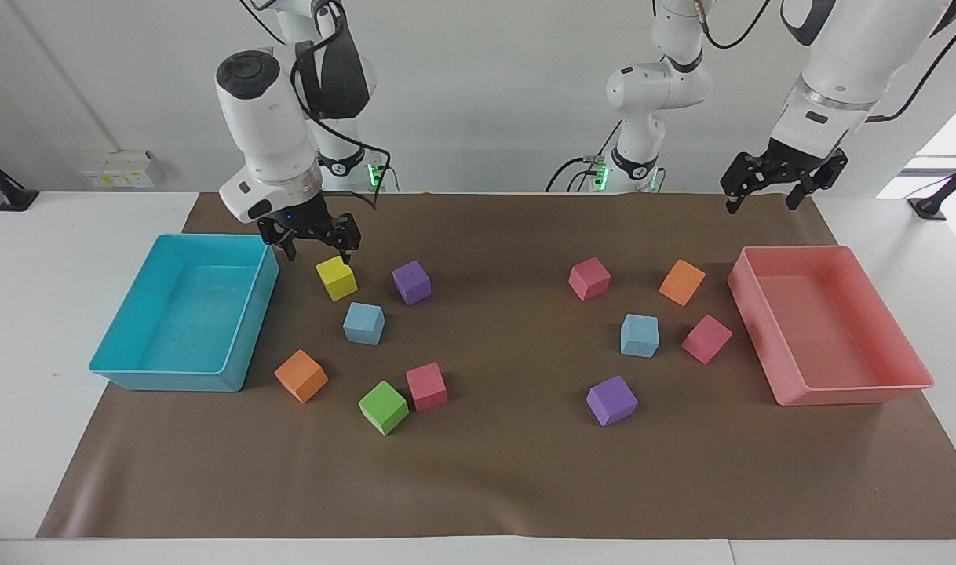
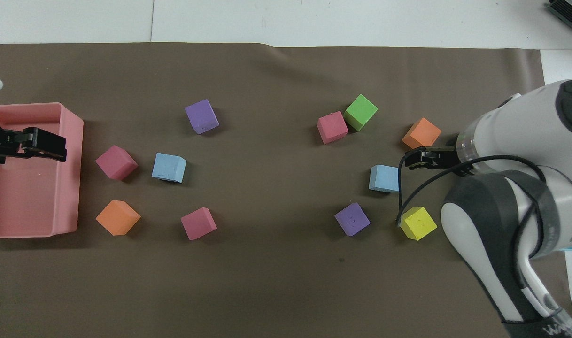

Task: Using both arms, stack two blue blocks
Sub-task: 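Reach the right gripper down and grasp the nearby light blue cube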

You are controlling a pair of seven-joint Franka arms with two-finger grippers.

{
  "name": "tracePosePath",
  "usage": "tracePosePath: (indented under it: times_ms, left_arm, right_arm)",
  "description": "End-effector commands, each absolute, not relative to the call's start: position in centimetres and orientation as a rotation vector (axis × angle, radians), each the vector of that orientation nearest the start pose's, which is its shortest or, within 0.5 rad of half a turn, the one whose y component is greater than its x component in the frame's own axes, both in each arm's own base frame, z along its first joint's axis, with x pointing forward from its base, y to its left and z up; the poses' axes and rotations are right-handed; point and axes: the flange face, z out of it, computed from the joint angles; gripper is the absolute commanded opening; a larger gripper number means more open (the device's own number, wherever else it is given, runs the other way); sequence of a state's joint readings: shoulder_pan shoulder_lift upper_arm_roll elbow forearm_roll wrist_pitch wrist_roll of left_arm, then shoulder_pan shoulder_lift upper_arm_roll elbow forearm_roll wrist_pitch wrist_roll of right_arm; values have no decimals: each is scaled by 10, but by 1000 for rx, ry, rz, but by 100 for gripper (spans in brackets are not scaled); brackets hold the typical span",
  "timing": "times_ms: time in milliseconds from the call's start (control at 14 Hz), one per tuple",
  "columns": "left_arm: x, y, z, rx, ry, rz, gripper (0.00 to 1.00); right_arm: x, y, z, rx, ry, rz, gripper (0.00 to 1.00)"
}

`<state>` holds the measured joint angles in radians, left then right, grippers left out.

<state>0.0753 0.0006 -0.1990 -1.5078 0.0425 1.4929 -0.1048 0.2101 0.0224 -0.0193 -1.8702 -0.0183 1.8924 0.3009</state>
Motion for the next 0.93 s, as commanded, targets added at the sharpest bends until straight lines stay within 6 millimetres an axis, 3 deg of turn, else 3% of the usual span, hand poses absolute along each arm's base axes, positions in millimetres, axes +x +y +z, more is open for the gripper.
tracePosePath:
  times_ms: [0, 429, 857]
  left_arm:
    - [537, -58, 653, -3112, 18, 17, 100]
    - [537, -58, 653, -3112, 18, 17, 100]
    - [538, -58, 652, -3112, 18, 20, 100]
  right_arm:
    - [557, 124, 463, -3142, 222, -16, 100]
    - [549, 116, 394, -3119, 262, -29, 100]
    - [555, 124, 342, -3097, 194, -48, 100]
